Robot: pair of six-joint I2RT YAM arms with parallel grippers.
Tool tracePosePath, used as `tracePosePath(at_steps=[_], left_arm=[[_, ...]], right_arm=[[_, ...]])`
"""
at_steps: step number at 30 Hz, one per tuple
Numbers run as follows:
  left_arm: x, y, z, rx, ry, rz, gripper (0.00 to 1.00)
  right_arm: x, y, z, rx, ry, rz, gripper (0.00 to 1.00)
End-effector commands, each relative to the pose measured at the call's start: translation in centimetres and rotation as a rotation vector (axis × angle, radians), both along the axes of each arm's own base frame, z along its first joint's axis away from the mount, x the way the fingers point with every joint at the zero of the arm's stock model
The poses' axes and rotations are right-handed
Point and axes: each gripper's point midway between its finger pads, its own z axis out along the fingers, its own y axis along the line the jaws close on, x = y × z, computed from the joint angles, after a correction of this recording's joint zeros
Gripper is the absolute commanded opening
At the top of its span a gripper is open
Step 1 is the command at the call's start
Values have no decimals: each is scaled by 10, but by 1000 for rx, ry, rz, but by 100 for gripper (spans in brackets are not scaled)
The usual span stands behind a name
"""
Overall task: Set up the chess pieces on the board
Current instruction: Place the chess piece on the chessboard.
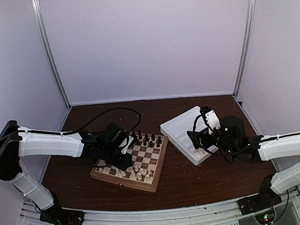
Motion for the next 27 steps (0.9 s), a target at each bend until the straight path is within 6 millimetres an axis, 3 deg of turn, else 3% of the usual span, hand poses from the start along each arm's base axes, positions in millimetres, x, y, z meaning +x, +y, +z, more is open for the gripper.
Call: tracePosePath(at_steps=[1, 7, 11, 27], left_arm=[[0, -10, 2, -18, 12, -21, 14], [-1, -11, -3, -4, 32, -23, 13], [0, -10, -3, 9, 33, -17, 19], [5, -12, 0, 22, 30, -14, 19]], right_arm=[[2, 3, 5, 6, -6, 6, 100], [2, 3, 5, 8, -8, 8, 100], [2, 3, 5, 8, -8, 9, 100], [2, 3, 5, 7, -7, 12, 100]])
